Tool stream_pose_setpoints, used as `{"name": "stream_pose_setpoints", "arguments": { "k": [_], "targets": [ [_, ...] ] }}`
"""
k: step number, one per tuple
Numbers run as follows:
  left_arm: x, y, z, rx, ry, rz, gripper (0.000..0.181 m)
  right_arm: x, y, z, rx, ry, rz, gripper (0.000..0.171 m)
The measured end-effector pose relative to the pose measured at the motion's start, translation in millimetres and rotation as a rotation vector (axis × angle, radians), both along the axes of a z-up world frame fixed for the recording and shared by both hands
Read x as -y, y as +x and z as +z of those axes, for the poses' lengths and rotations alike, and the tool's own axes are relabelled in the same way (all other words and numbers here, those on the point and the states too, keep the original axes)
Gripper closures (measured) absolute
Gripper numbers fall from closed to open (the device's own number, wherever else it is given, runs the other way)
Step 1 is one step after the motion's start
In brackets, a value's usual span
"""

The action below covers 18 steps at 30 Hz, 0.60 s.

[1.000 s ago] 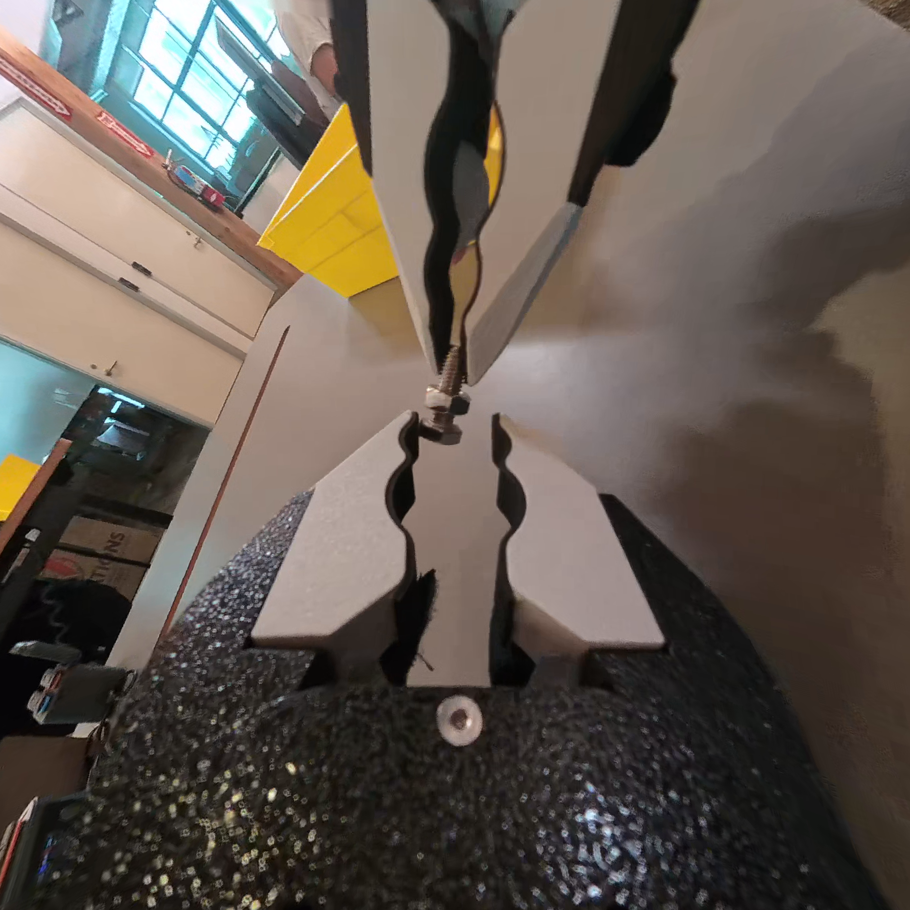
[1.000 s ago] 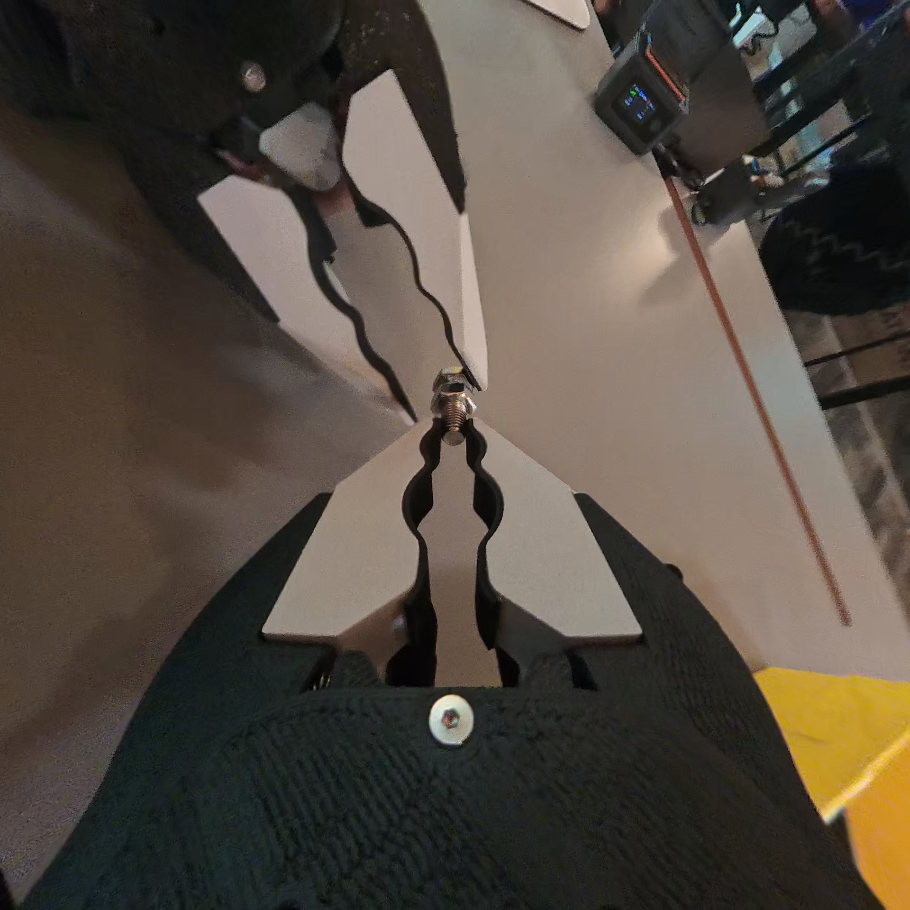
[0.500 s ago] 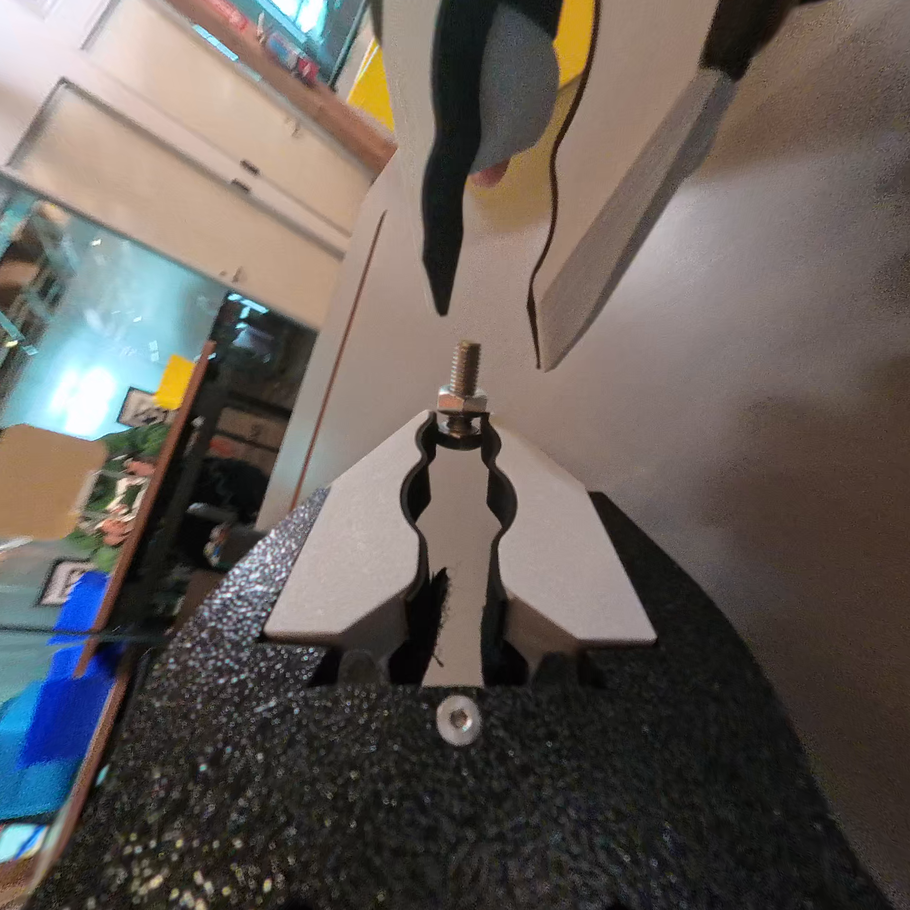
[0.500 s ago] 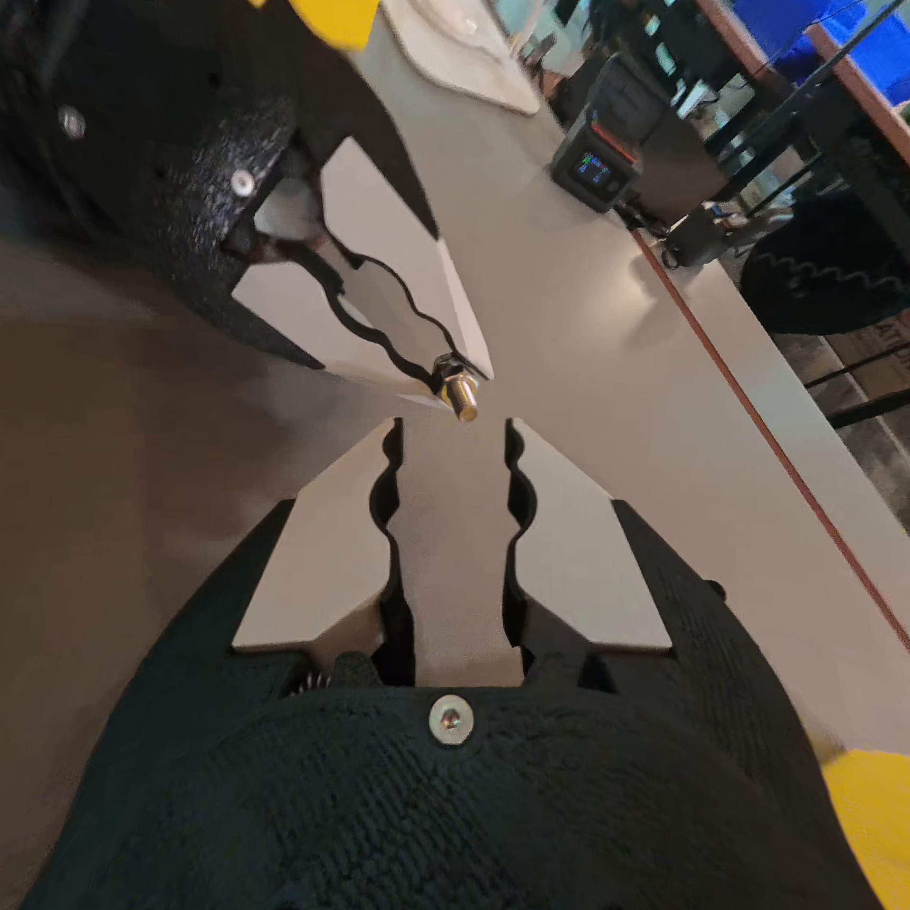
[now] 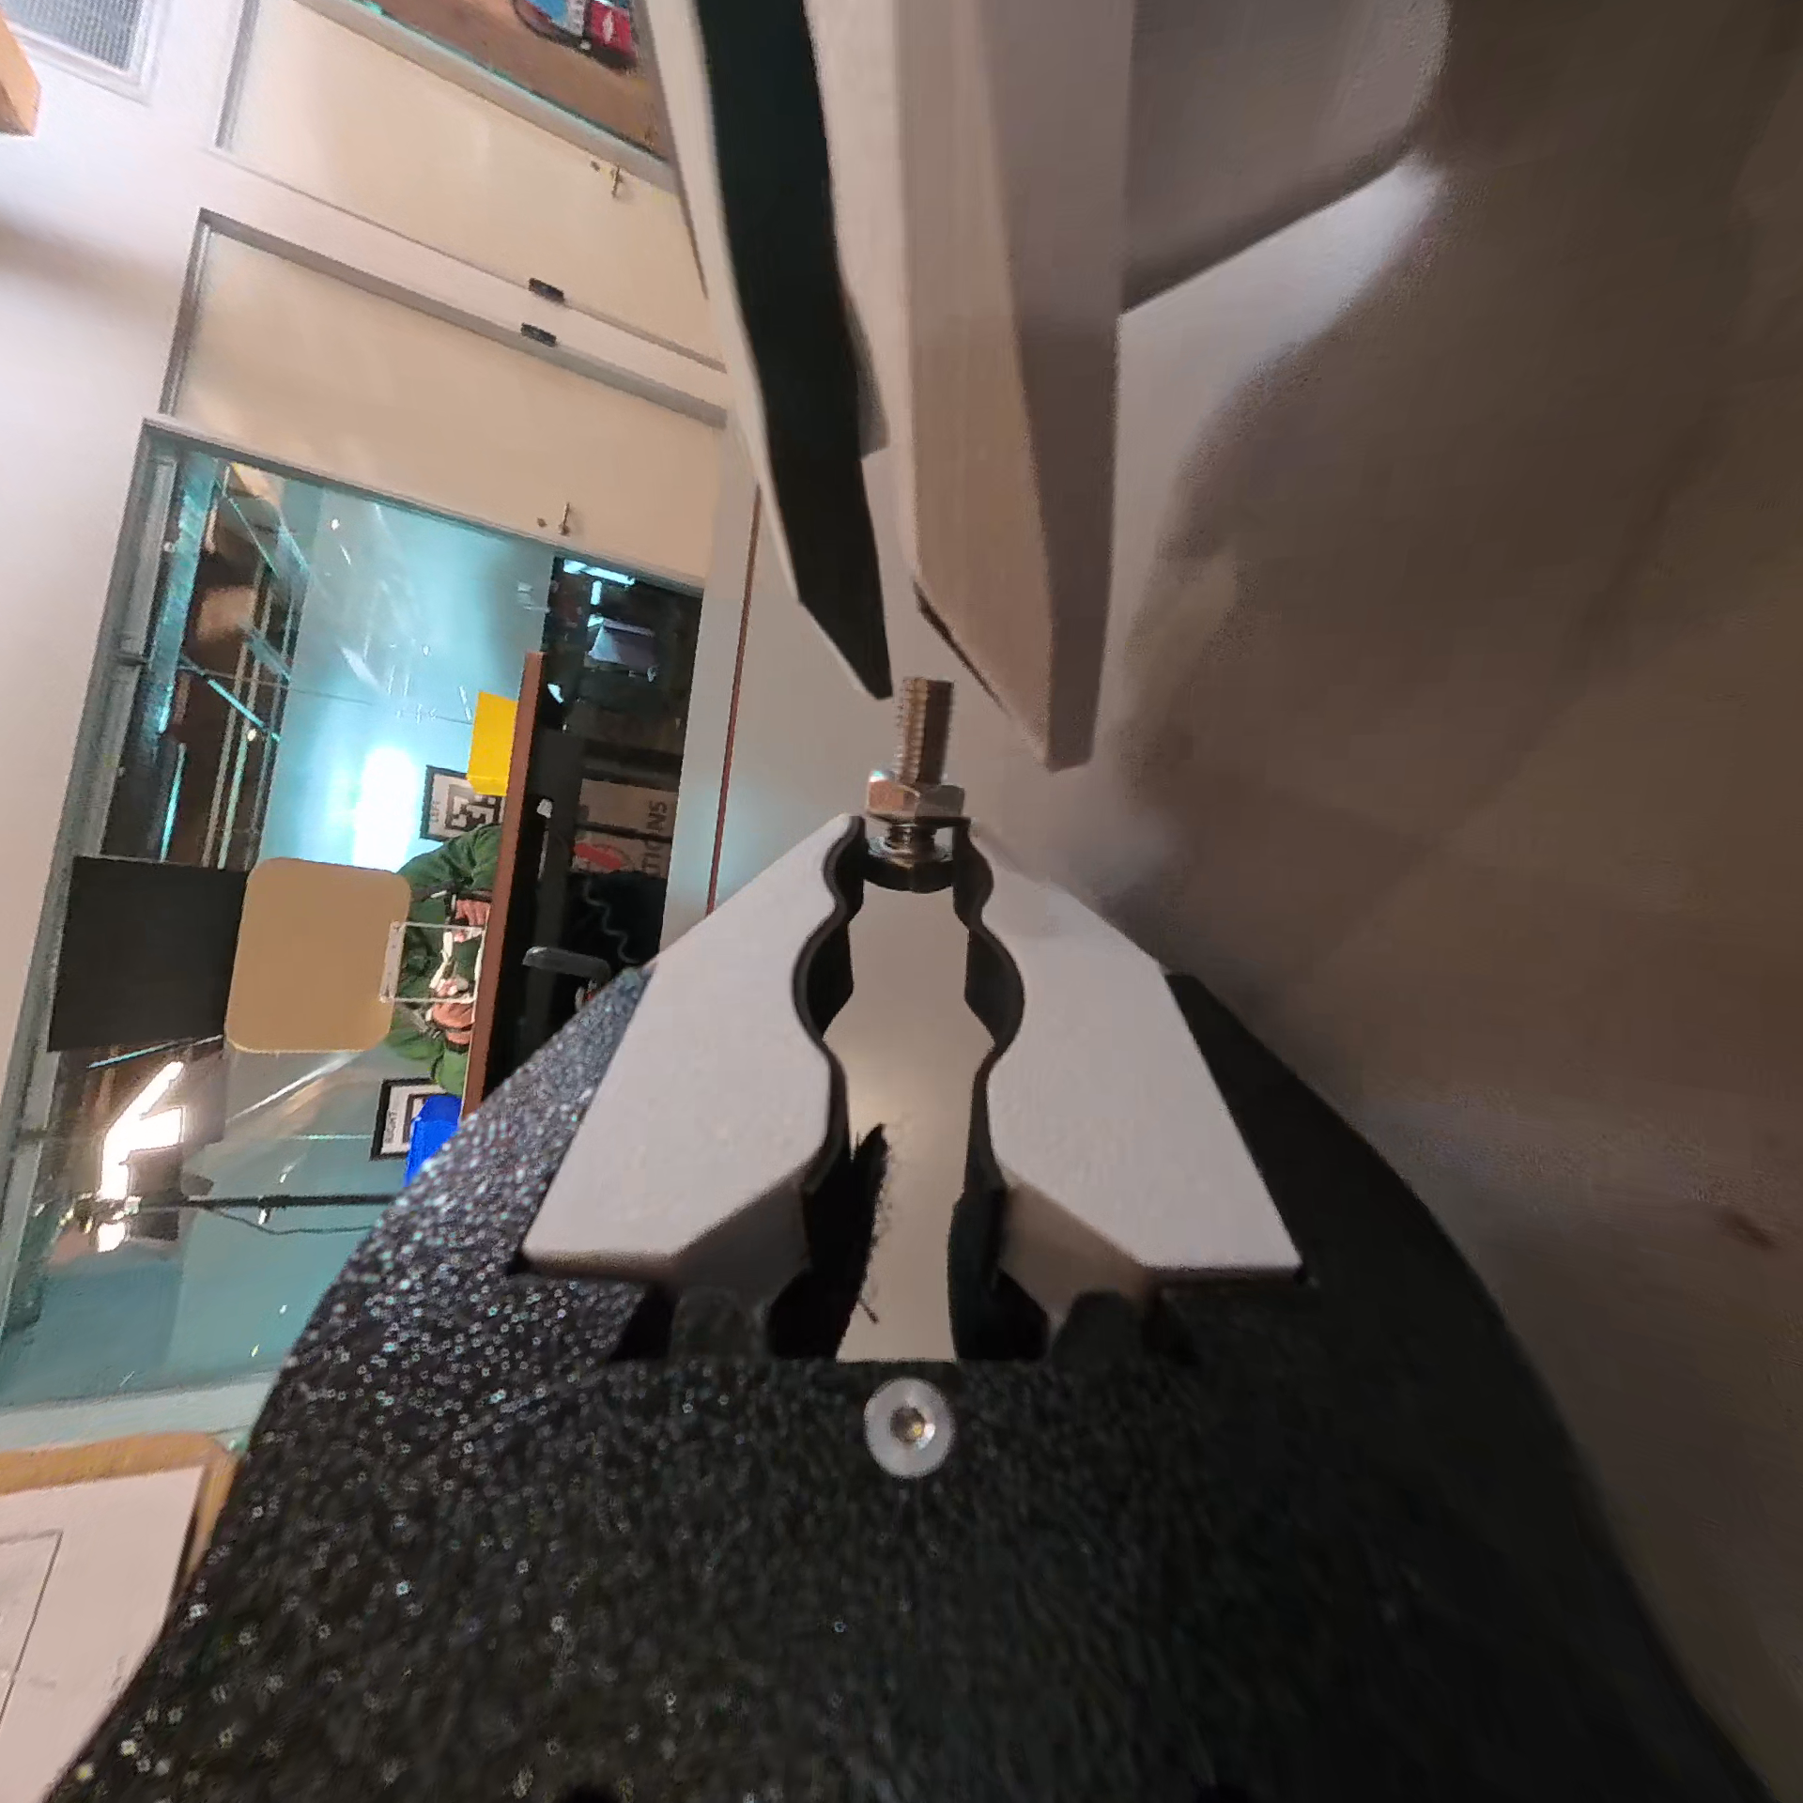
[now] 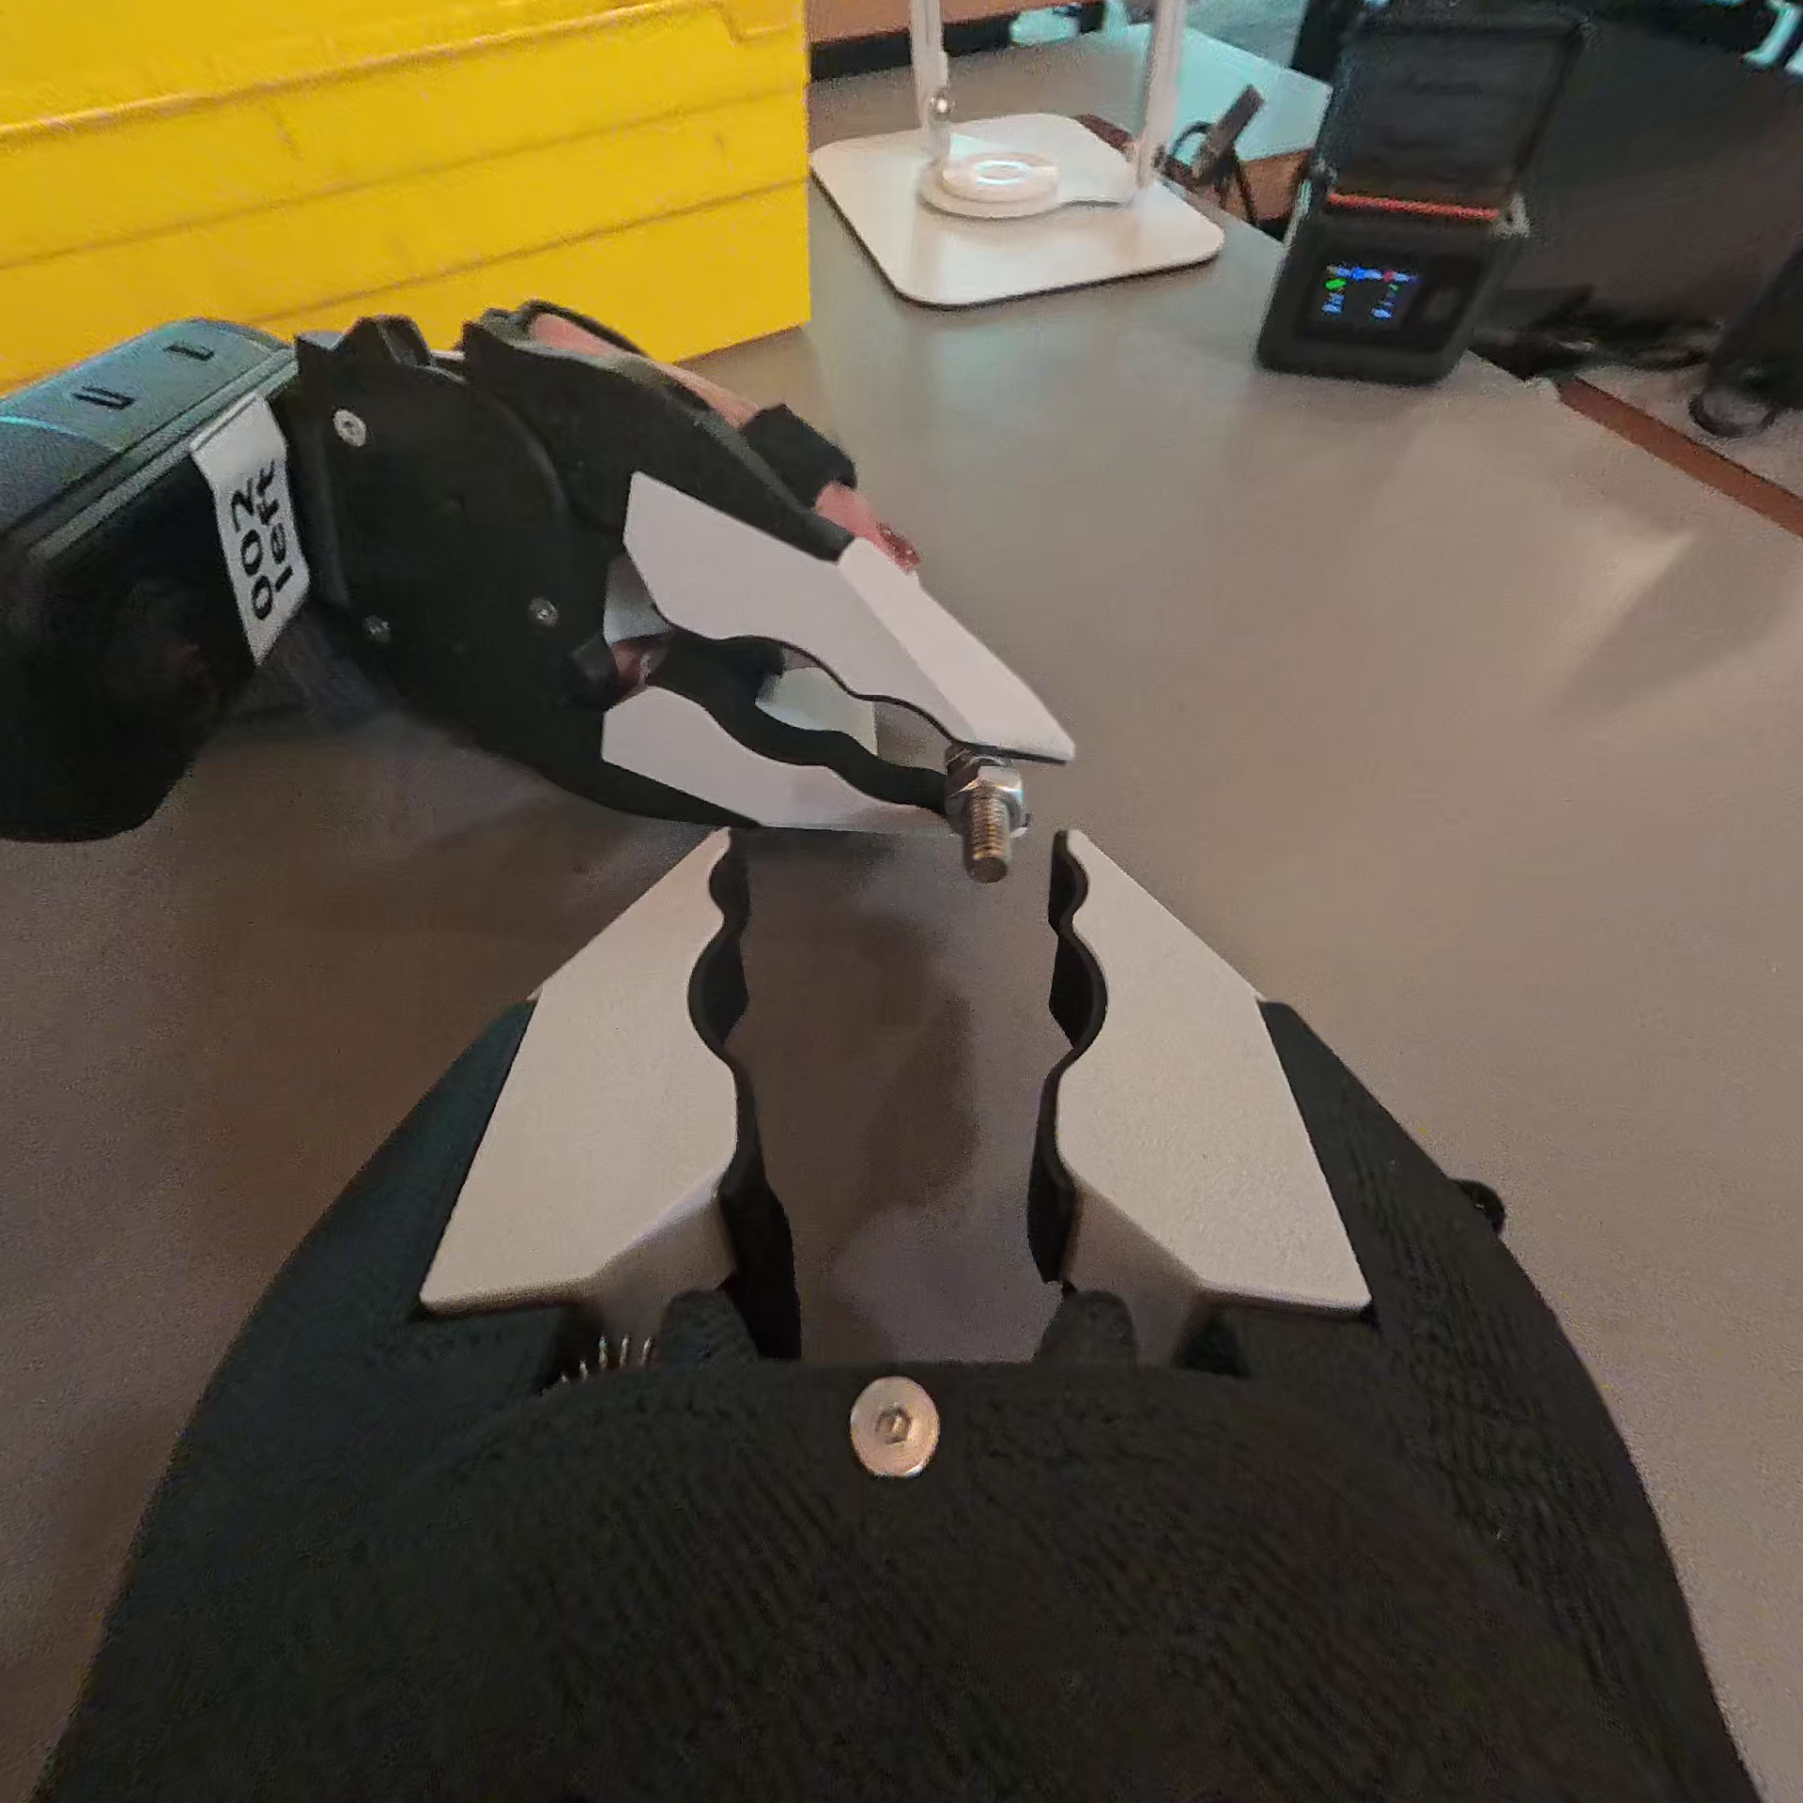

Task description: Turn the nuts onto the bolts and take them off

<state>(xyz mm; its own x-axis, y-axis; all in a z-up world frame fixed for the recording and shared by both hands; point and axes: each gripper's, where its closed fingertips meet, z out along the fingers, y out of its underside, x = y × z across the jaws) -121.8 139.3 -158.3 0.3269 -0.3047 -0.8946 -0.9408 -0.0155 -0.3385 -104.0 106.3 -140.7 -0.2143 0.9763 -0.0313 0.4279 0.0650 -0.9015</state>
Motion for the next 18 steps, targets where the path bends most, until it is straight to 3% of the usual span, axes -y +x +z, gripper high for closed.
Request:
{"name": "stream_pose_setpoints", "arguments": {
  "k": [1, 9, 18],
  "targets": [
    [0, 2, -2, -0.001, -0.011, -0.010, 0.166, -3, 1, 0, 0.004, -0.006, -0.016, 0.109],
    [2, 13, -10, -0.046, -0.035, -0.071, 0.166, -9, 1, -11, 0.074, -0.016, -0.069, 0.110],
    [0, 11, -11, -0.029, -0.050, -0.054, 0.166, 2, 2, -22, 0.141, 0.023, -0.018, 0.113]
  ]
}}
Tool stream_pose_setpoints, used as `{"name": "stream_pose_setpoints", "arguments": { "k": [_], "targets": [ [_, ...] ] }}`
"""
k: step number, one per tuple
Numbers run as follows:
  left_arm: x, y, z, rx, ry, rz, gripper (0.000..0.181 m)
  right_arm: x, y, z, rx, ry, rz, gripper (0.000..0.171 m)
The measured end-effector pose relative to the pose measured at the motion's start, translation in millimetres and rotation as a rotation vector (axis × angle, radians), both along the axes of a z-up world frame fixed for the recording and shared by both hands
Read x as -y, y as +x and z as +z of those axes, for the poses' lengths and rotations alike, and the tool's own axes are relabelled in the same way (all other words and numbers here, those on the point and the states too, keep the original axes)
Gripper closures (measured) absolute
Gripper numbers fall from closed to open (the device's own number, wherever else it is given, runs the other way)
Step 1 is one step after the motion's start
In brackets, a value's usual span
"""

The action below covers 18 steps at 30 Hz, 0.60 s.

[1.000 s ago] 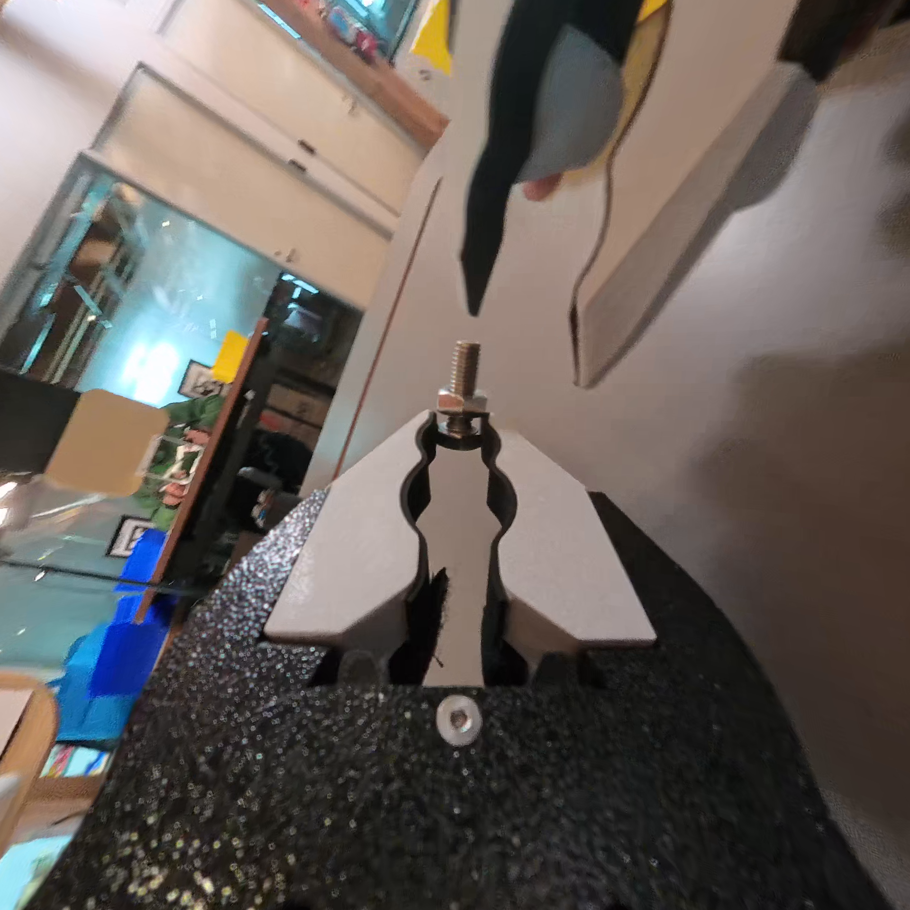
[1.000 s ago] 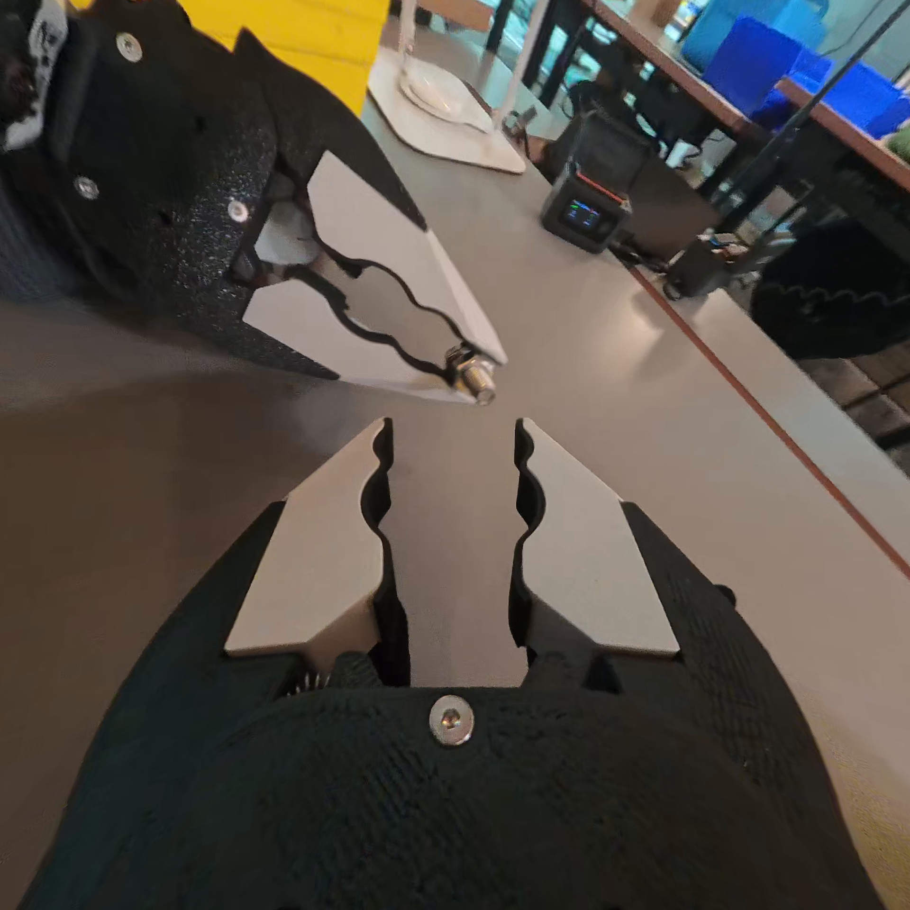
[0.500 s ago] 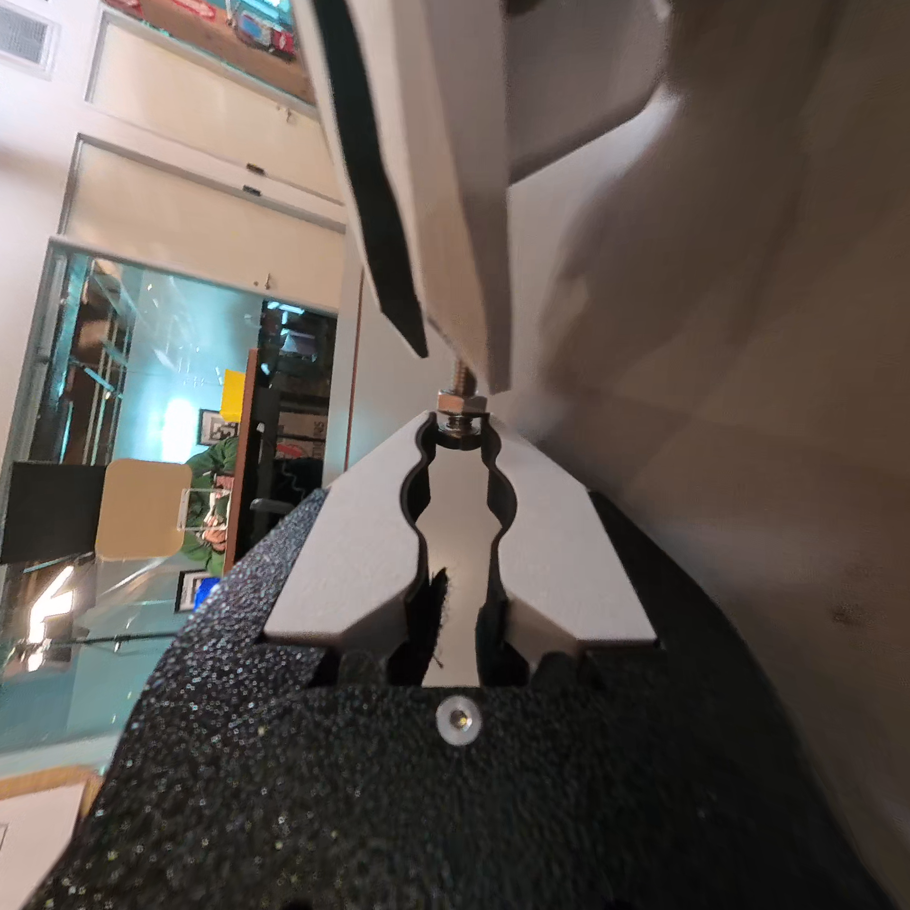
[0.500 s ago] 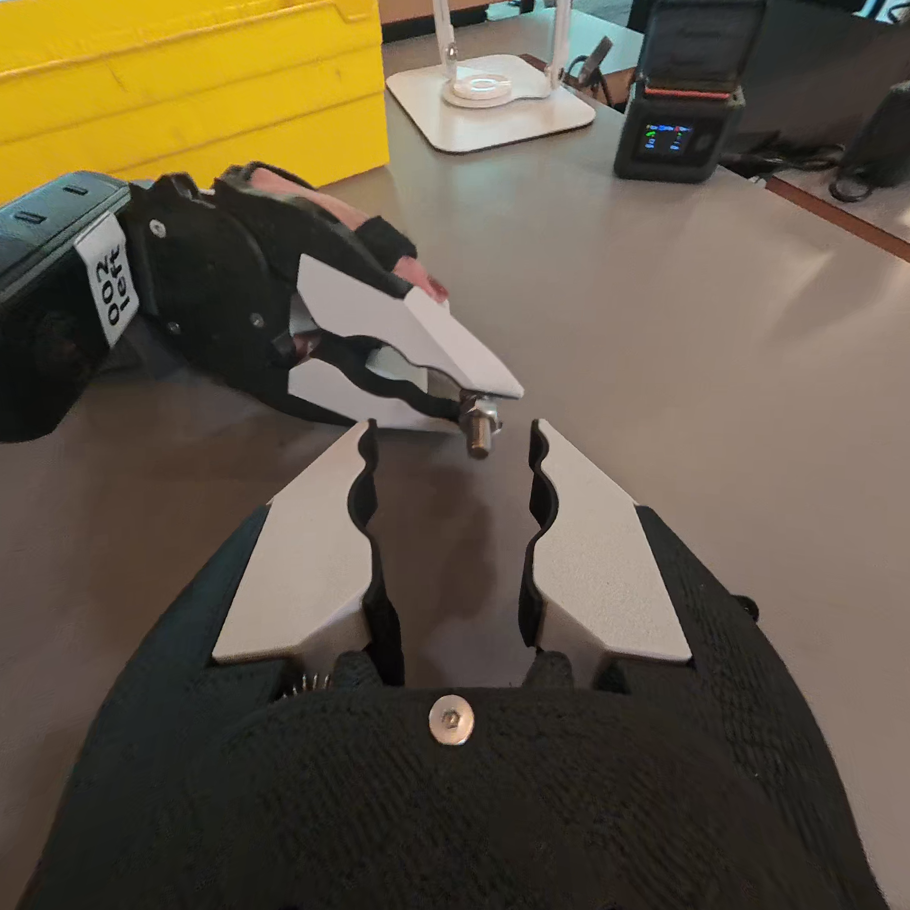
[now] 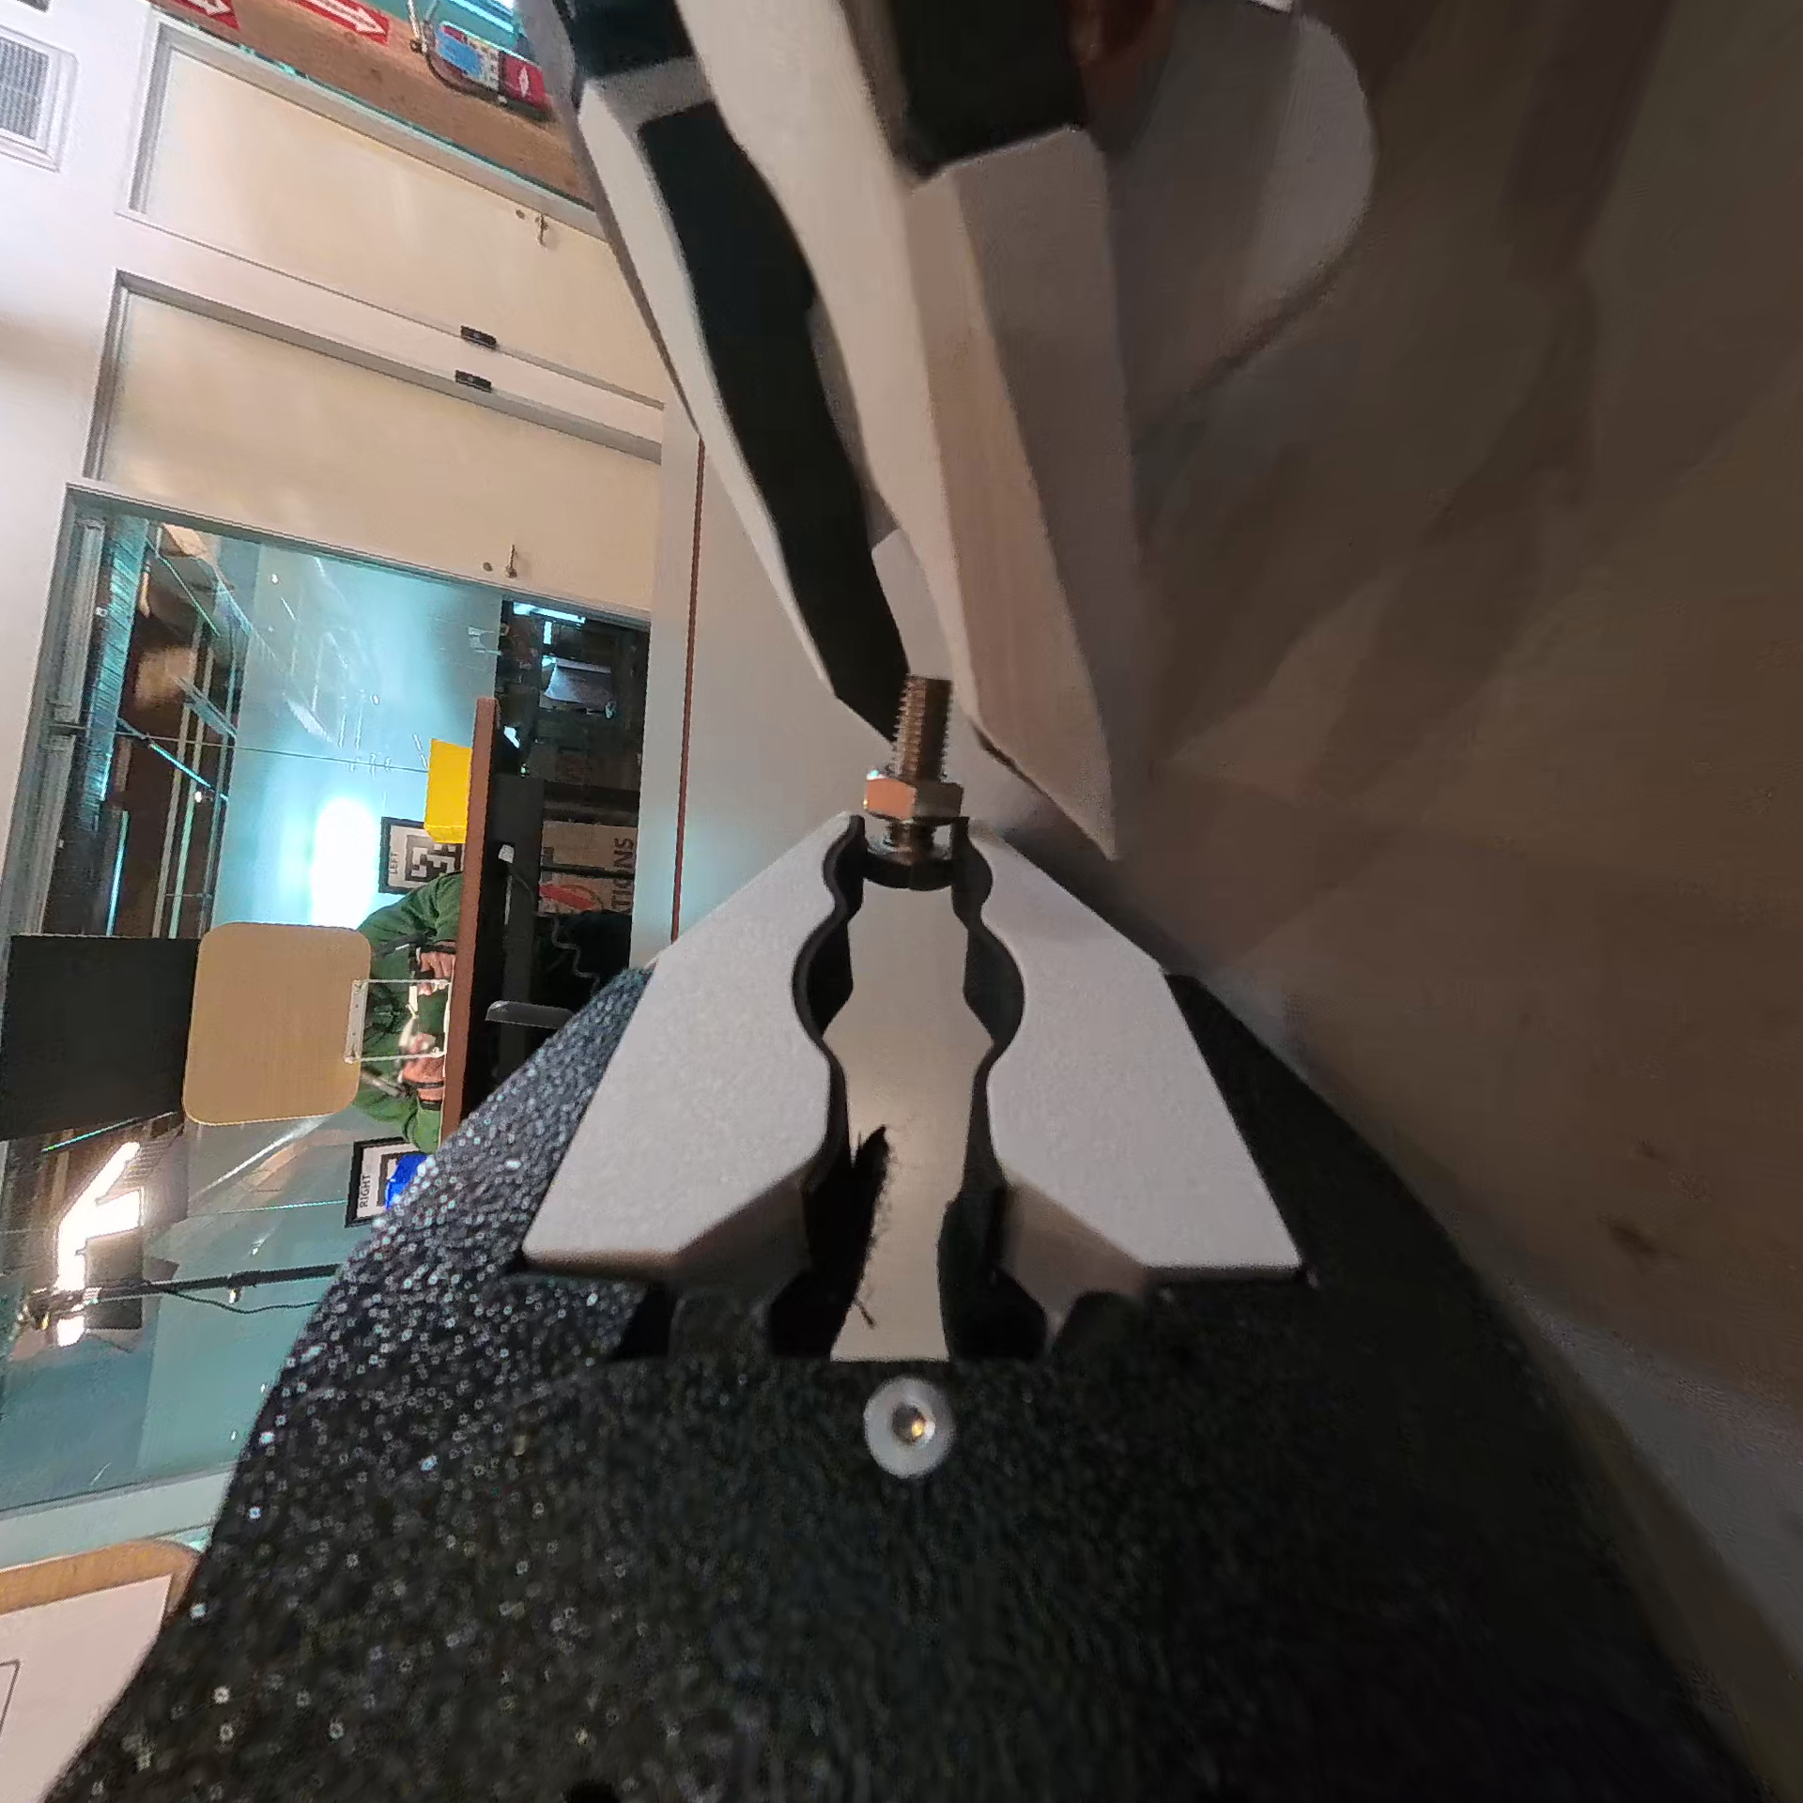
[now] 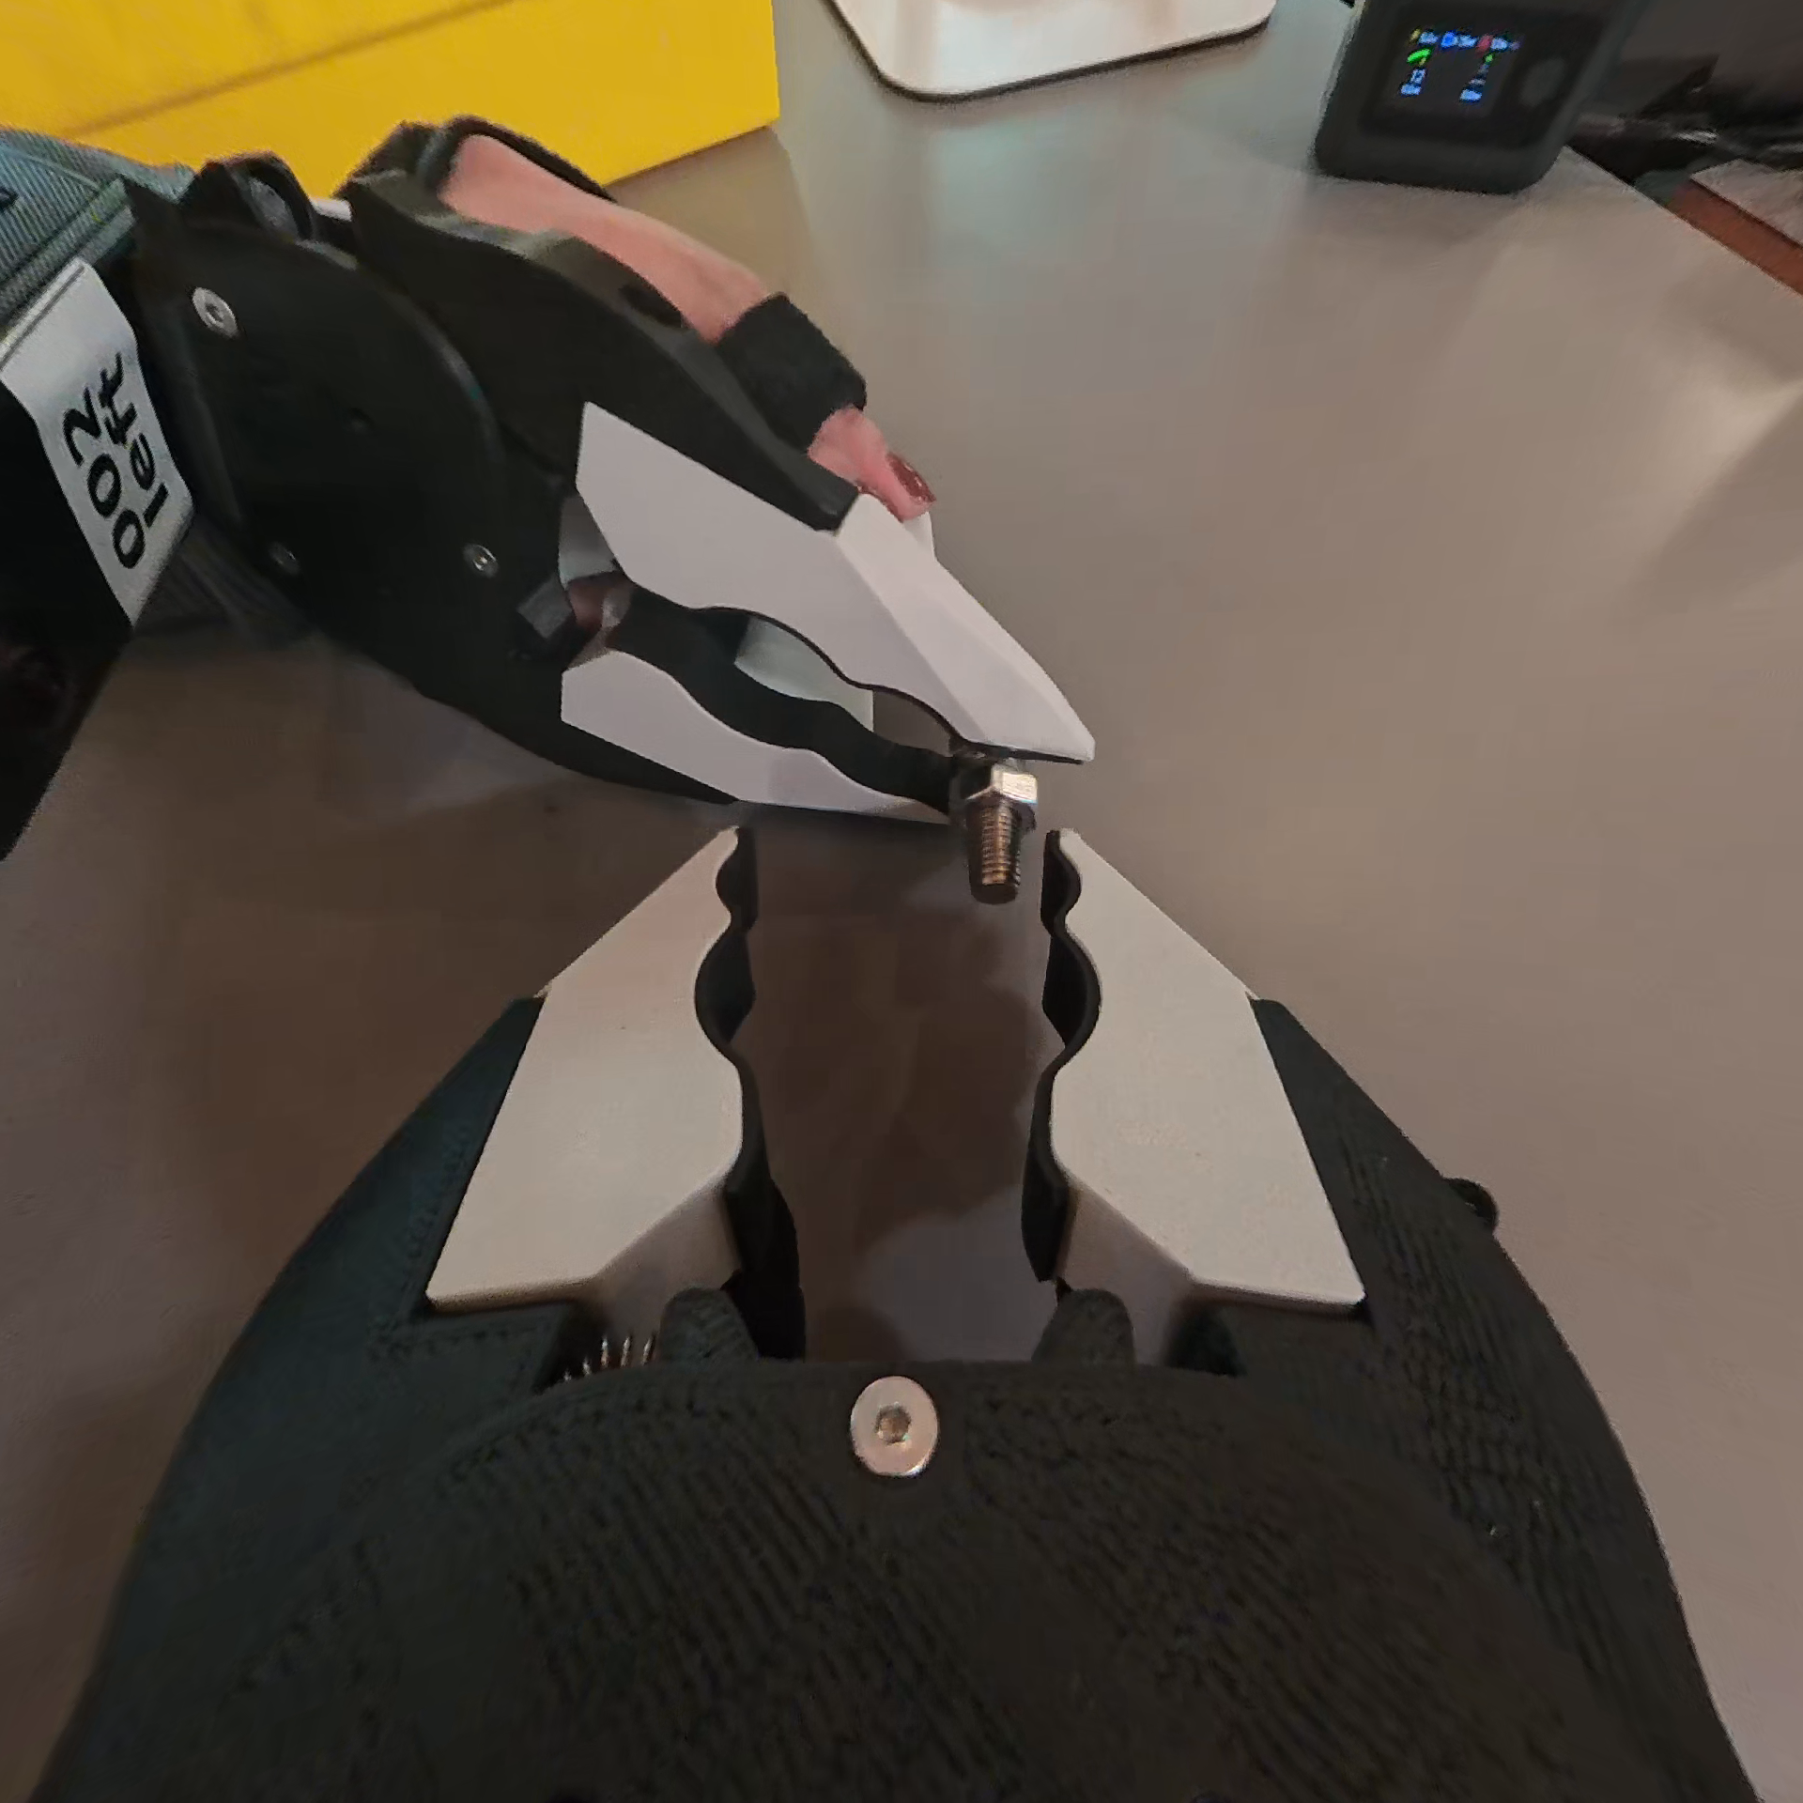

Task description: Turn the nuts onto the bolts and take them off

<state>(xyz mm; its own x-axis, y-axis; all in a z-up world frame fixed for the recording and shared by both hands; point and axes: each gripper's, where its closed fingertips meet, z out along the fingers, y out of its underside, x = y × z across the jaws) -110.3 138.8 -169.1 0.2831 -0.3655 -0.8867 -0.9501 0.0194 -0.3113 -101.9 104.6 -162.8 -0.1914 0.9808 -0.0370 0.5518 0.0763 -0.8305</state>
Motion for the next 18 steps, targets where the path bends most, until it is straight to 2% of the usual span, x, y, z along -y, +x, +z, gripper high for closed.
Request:
{"name": "stream_pose_setpoints", "arguments": {
  "k": [5, 7, 10, 13, 16, 18],
  "targets": [
    [0, 0, 1, 0.018, 0.005, 0.003, 0.166, 6, 1, 8, -0.066, 0.057, 0.037, 0.111],
    [0, 0, -1, 0.012, -0.004, -0.009, 0.166, 5, 1, 13, -0.100, 0.055, 0.024, 0.117],
    [-1, 1, -1, -0.019, 0.014, -0.008, 0.166, -8, -1, 9, -0.063, 0.034, -0.059, 0.115],
    [-1, 1, -1, -0.015, 0.011, -0.007, 0.166, -5, -2, 2, -0.015, 0.011, -0.054, 0.114],
    [-2, 0, 0, -0.008, 0.010, 0.005, 0.166, 3, -8, 7, -0.054, 0.028, -0.037, 0.114],
    [-2, -1, 0, -0.008, 0.005, 0.017, 0.166, 1, -10, 8, -0.068, 0.093, -0.060, 0.121]
  ]
}}
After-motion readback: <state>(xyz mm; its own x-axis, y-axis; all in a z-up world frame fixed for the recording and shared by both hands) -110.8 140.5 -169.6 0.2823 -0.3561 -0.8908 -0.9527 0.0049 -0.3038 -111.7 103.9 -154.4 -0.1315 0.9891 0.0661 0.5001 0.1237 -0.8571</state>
